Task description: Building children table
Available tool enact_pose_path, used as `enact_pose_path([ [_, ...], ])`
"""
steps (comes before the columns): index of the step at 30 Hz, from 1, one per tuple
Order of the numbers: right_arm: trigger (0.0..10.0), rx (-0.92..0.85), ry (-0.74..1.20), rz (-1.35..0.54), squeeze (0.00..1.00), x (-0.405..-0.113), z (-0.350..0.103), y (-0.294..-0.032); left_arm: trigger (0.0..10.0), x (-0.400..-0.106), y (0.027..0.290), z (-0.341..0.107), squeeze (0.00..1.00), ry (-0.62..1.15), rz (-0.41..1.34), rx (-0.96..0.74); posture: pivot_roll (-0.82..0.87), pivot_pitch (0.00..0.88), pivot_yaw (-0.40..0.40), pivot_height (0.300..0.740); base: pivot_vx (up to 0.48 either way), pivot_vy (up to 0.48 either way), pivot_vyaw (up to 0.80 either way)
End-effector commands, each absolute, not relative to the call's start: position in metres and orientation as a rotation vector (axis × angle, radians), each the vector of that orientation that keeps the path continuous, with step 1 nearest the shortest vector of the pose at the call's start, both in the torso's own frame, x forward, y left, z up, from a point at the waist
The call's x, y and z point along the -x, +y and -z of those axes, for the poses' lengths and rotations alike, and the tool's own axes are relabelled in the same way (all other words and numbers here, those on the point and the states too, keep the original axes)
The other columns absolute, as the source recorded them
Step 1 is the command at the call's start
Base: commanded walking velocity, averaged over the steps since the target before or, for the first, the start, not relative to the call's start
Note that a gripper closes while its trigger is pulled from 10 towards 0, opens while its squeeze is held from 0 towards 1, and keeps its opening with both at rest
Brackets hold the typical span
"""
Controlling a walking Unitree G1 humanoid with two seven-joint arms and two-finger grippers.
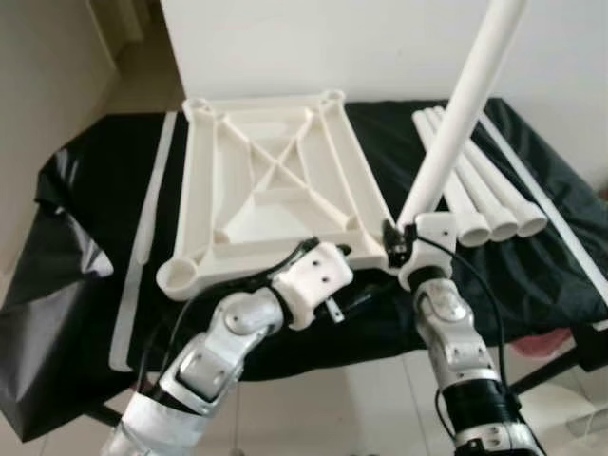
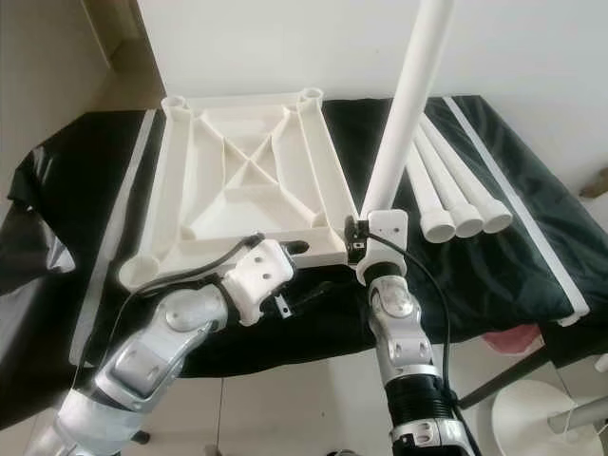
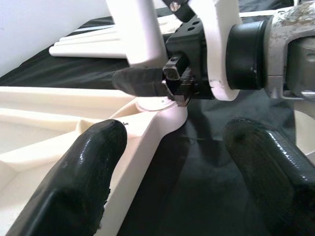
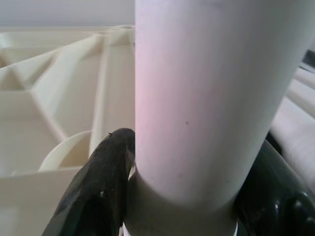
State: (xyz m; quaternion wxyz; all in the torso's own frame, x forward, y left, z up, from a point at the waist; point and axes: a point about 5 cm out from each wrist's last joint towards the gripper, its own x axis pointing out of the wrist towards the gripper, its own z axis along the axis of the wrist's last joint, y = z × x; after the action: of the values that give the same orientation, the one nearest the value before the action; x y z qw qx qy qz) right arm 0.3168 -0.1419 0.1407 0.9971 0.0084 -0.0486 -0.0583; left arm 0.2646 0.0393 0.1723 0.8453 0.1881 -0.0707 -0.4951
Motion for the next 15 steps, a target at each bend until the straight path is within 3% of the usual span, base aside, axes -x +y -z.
enact_pose_path([
  [1,10.0,-0.072,0.0,0.187,0.0,-0.308,-0.12,-0.144,10.0,-0.264,0.04,-0.168,0.0,-0.127,1.032,-0.398,-0.03,0.084,-0.004,0.74,0.0,0.0,0.0],
  [15,10.0,-0.114,-0.038,0.185,0.0,-0.298,-0.131,-0.134,10.0,-0.266,0.042,-0.167,0.0,-0.118,1.009,-0.389,-0.03,0.075,0.005,0.74,0.0,0.0,0.0],
])
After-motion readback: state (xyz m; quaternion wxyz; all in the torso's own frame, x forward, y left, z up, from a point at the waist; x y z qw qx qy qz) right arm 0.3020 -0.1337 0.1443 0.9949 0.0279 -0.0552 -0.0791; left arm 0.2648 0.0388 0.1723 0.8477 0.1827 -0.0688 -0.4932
